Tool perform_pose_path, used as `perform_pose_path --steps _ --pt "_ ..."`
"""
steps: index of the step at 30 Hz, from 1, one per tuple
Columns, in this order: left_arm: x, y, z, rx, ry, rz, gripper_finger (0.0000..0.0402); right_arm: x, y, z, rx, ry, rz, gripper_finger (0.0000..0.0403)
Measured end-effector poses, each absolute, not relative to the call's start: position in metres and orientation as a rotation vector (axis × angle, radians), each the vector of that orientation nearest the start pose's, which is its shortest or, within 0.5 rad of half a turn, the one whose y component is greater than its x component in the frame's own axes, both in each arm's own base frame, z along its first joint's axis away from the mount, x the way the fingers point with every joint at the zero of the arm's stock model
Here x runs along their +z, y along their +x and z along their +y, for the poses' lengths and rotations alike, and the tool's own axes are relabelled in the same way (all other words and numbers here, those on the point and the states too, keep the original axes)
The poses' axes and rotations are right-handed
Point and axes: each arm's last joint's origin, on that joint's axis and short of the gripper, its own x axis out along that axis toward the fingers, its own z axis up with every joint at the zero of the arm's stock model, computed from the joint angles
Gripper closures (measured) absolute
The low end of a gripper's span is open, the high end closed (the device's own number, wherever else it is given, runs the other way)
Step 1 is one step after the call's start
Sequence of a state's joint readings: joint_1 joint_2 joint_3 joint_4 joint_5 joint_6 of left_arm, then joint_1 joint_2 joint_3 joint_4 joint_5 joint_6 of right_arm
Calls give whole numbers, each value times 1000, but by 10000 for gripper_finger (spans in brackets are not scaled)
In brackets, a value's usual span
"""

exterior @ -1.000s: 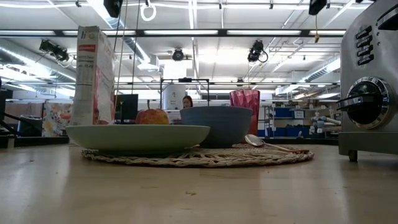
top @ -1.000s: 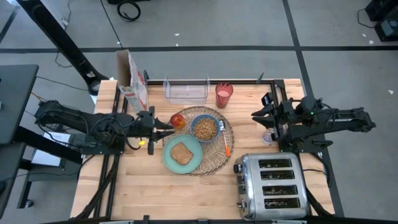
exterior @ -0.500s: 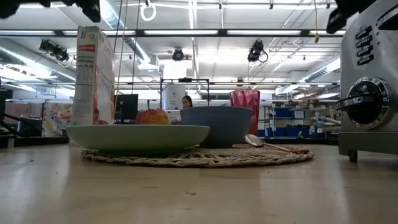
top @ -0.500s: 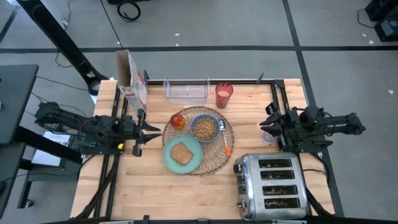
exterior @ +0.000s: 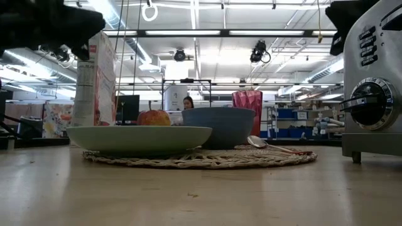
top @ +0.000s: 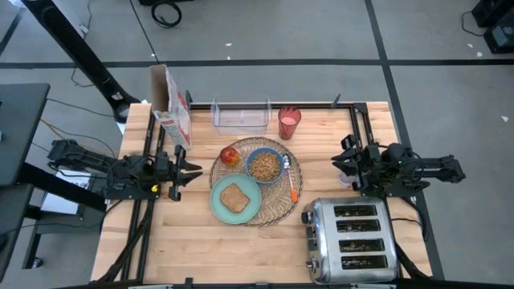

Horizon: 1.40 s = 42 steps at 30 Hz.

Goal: Arrange a breakfast setting
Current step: Return to Home Position

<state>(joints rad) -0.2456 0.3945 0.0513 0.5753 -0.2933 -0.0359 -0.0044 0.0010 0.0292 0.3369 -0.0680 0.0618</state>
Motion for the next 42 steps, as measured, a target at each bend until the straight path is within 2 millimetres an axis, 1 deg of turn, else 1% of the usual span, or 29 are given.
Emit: perform_pose_path --steps 2,7,10,12,15,18,22,24,28,32,34,42 --pt "192 115 -20 43 -95 -226 317 203 90 2 92 68 -339 336" --pt "187 109 -19 44 -67 -181 317 198 92 3 131 122 -278 336" --pt "186 106 -18 45 -55 -175 317 199 92 2 111 121 -289 336" --pt "185 104 -17 46 -51 -168 317 195 93 2 89 118 -287 336" --pt "185 101 -17 45 -51 -171 317 187 95 2 82 123 -218 336" --pt "184 99 -16 46 -44 -168 317 185 96 2 80 123 -202 336" --pt "177 99 -16 45 -38 -96 317 184 96 1 47 121 -194 336" --pt "176 99 -16 42 -57 -87 317 181 96 0 34 126 -158 336" --pt "177 96 -18 -43 -45 -111 317 174 97 0 30 150 -93 336" --pt "178 94 -20 -132 -70 -125 317 175 97 0 31 152 -95 336" --pt "178 94 -20 -149 -90 -115 317 175 97 0 25 152 -97 336" --pt "178 96 -10 -37 -82 -124 317 174 97 -1 -29 105 -91 336"
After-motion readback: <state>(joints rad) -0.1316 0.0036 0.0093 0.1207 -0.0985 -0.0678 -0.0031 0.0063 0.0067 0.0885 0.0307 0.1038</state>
